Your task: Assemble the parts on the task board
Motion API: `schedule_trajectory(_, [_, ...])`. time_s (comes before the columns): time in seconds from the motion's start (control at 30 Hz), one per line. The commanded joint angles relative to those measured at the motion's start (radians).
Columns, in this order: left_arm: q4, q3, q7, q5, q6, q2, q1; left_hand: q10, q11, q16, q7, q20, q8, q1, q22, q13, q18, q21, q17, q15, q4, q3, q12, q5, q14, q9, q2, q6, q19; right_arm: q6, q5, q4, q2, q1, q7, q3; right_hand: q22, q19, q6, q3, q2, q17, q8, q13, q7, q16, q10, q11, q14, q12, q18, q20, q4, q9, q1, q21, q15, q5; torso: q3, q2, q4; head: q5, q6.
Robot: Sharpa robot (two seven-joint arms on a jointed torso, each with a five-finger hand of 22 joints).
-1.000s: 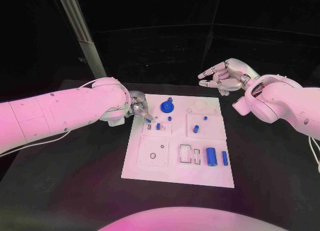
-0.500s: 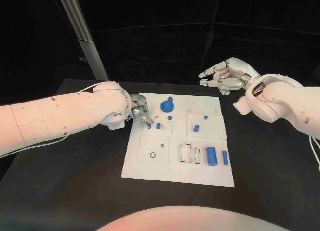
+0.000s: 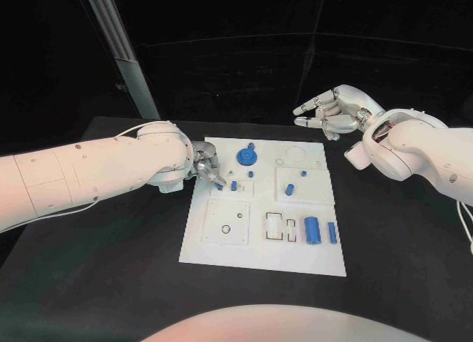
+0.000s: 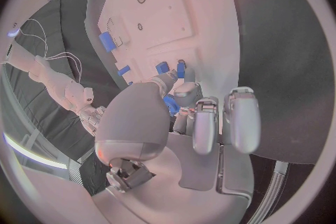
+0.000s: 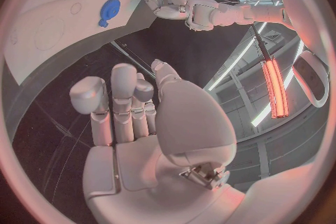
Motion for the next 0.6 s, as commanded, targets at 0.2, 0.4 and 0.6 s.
schedule_trajectory(0.2, [0.004, -0.005, -0.018, -0.008, 0.038, -0.003, -0.003, 0.008, -0.001, 0.003, -0.006, -0.003, 0.004, 0.01, 0.069, -0.004, -0.007, 0.002, 0.263, -0.004, -0.104, 0.114, -0.001, 0.007, 0.107, 0.001, -0.005, 0.005, 0.032, 0.007, -0.001, 0.0, 0.0, 0.001, 0.011, 0.001, -0.001, -0.006, -0.001, 0.003, 0.002, 0.002, 0.002, 0.0, 0.003, -0.006, -0.005, 0.003, -0.007, -0.003, 0.019, 0.002, 0.004, 0.0, -0.004, -0.003, -0.002, 0.006, 0.0001, 0.0, 0.0004, 0.002, -0.001])
schedule_trajectory(0.4, [0.005, -0.006, -0.019, -0.008, 0.039, -0.001, -0.003, 0.008, -0.001, 0.003, -0.006, -0.003, 0.004, 0.009, 0.07, -0.005, -0.007, 0.003, 0.263, -0.004, -0.105, 0.117, -0.002, 0.009, 0.107, 0.001, -0.007, 0.005, 0.032, 0.007, -0.001, -0.001, 0.001, 0.001, 0.011, 0.001, -0.001, -0.006, -0.001, 0.003, 0.002, 0.002, 0.002, 0.0, 0.003, -0.006, -0.005, 0.003, -0.007, -0.003, 0.019, 0.002, 0.004, 0.0, -0.004, -0.003, -0.002, 0.006, -0.0002, 0.0, -0.0004, 0.003, -0.002])
schedule_trajectory(0.6, [0.002, -0.007, -0.018, -0.008, 0.028, 0.003, -0.003, 0.009, 0.0, 0.003, -0.006, -0.003, 0.006, 0.003, 0.069, -0.006, -0.007, 0.002, 0.263, -0.004, -0.103, 0.123, -0.003, 0.011, 0.107, 0.002, -0.008, 0.007, 0.032, 0.006, -0.001, -0.001, 0.001, 0.001, 0.011, 0.001, -0.001, -0.006, -0.001, 0.003, 0.002, 0.002, 0.002, 0.0, 0.003, -0.006, -0.005, 0.003, -0.007, -0.003, 0.019, 0.002, 0.004, 0.0, -0.004, -0.003, -0.002, 0.006, 0.0003, 0.0, -0.0004, 0.002, -0.002])
